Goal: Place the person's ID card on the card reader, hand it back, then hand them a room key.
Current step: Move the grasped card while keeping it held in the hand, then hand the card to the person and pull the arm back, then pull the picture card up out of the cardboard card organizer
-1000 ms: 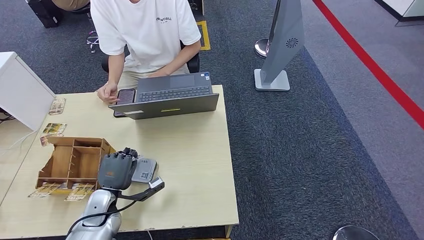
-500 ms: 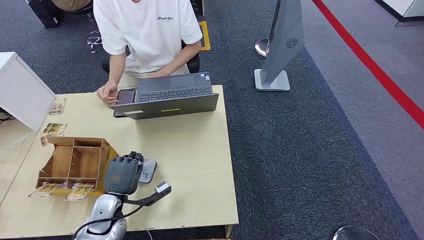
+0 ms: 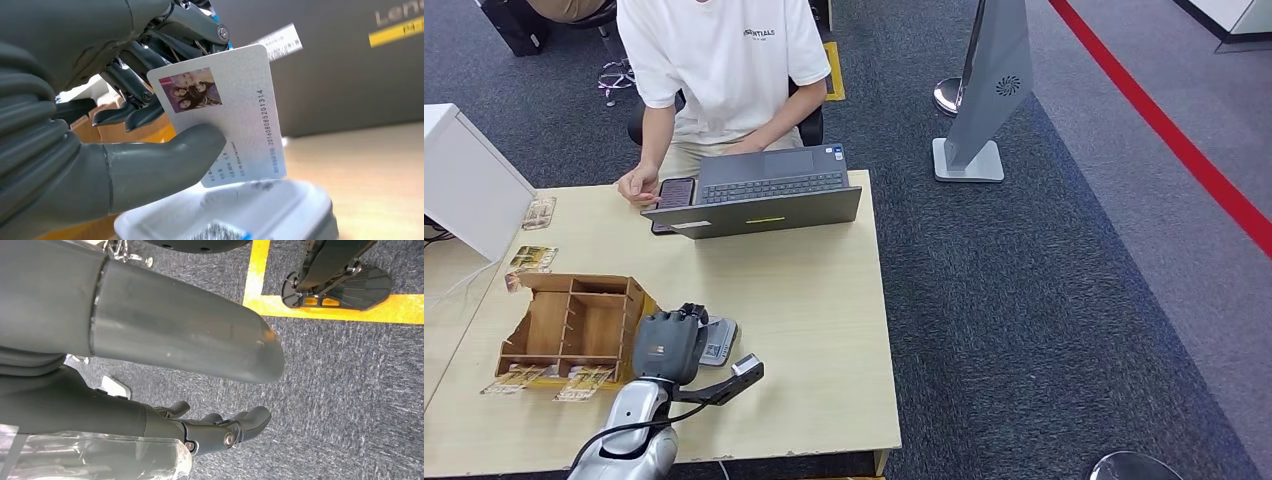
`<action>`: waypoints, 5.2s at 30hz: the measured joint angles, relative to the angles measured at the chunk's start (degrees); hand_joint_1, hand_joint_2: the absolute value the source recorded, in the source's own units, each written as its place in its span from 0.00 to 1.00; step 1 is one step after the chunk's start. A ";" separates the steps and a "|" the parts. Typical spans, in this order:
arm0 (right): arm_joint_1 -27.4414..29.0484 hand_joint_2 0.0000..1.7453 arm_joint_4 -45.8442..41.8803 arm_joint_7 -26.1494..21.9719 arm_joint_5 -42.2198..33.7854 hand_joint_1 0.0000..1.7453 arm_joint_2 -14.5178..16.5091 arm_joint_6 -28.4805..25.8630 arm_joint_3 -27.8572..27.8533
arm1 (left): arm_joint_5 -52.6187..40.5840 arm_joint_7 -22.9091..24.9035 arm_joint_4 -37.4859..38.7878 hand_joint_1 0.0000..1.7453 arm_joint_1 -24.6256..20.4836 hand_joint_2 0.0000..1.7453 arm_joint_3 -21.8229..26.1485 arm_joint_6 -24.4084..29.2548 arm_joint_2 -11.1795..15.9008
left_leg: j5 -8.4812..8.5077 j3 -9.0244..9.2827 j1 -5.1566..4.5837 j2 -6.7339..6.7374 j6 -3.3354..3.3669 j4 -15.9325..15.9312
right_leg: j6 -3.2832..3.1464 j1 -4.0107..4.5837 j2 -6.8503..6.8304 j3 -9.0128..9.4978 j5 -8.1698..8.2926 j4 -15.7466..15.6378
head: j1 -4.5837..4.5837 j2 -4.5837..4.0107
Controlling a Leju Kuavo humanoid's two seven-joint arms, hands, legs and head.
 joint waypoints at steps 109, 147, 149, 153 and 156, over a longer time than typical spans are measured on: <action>-0.29 0.00 0.14 2.14 3.27 0.00 0.60 -0.31 -7.66 | -2.39 -4.65 -25.91 0.00 4.37 1.00 0.00 10.68 4.80 | 0.11 -0.30 -0.01 0.15 -0.02 -0.01 | -0.03 -0.02 0.19 -0.38 0.13 0.04 | -0.07 0.00; 0.10 0.00 0.09 1.94 3.71 0.00 0.57 -0.43 -12.76 | 0.58 -15.42 -32.87 0.00 28.29 1.00 6.03 10.71 4.82 | 0.03 -0.22 0.00 0.06 0.05 -0.05 | 0.11 -0.01 0.08 -0.22 0.03 0.04 | -0.08 0.00; 0.10 0.00 0.08 1.94 3.78 0.00 0.55 -0.38 -12.85 | 0.95 -17.30 -31.19 0.00 28.44 1.00 9.35 10.71 4.19 | 0.03 -0.22 0.00 0.05 0.05 -0.05 | 0.11 -0.01 0.07 -0.22 0.03 0.04 | -0.08 0.00; 0.10 0.00 0.07 1.92 4.15 0.00 0.55 -0.31 -12.88 | 0.26 -20.32 -28.90 0.00 28.45 1.00 14.18 10.71 2.37 | 0.03 -0.24 0.00 0.03 0.05 -0.05 | 0.11 -0.01 0.07 -0.21 0.03 0.04 | -0.07 0.00; 0.10 0.00 0.07 1.87 4.62 0.00 0.54 -0.19 -12.91 | -0.07 -22.81 -27.43 0.00 28.21 1.00 17.88 10.71 0.74 | 0.03 -0.25 -0.01 0.03 0.05 -0.04 | 0.11 -0.02 0.07 -0.21 0.03 0.03 | -0.06 0.00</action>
